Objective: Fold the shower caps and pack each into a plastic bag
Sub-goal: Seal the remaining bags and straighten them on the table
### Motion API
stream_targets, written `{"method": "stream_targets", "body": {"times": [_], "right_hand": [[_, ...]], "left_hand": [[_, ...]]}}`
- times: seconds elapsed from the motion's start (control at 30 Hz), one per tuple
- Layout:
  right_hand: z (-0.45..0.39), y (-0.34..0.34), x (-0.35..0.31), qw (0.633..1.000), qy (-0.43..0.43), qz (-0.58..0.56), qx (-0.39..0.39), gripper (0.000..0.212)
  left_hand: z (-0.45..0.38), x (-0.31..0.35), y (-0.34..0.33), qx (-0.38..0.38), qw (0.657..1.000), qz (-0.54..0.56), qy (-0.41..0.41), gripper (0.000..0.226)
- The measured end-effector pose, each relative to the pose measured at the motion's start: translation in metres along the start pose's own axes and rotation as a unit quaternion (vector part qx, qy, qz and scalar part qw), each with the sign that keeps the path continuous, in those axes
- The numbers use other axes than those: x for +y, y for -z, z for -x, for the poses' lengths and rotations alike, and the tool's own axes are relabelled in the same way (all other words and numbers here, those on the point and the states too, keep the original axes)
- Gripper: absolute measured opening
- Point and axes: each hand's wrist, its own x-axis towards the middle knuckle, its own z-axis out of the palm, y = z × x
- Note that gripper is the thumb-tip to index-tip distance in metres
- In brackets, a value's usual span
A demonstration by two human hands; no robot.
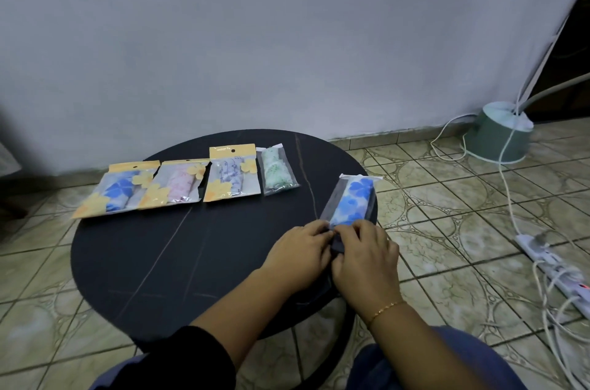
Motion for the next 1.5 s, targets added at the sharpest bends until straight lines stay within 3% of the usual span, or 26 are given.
{"method": "stream_targets", "body": {"times": [0.37,0.5,0.6,0.77,0.87,1.07,1.23,1.33,1.5], "right_hand": [[0.032,0.023,-0.010,0.993,0.082,-0.017,-0.086,0.054],[0.038,0.029,-0.011,0.968,0.148,-0.053,-0.198,0.067],[0.035,0.030,-0.004,0.958,0.172,-0.090,-0.210,0.065],[0.023,0.030,0.005,0.951,0.132,-0.195,-0.202,0.041],[0.019,0.032,0.007,0.946,0.109,-0.217,-0.214,0.023],[0.014,0.033,0.003,0.947,0.038,-0.265,-0.176,0.017],[0.004,0.024,-0.003,0.927,-0.056,-0.326,-0.178,0.011],[-0.001,0.022,-0.007,0.910,-0.116,-0.357,-0.177,0.005],[-0.006,0.019,-0.012,0.915,-0.153,-0.330,-0.172,0.004]], "left_hand": [[0.072,0.002,0.036,0.000,0.999,-0.025,-0.045,0.031],[0.089,-0.004,0.040,0.002,0.999,-0.010,-0.045,0.041],[0.090,-0.004,0.044,-0.008,0.999,0.047,-0.022,0.050],[0.089,-0.006,0.047,-0.017,0.996,0.088,0.027,0.071],[0.087,-0.008,0.048,-0.010,0.992,0.112,0.054,0.062],[0.083,-0.009,0.047,0.004,0.988,0.123,0.093,0.027],[0.076,-0.010,0.050,0.035,0.956,0.212,0.200,0.009],[0.072,-0.013,0.049,0.016,0.932,0.235,0.276,0.024],[0.065,-0.013,0.047,0.030,0.915,0.210,0.343,0.023]]}}
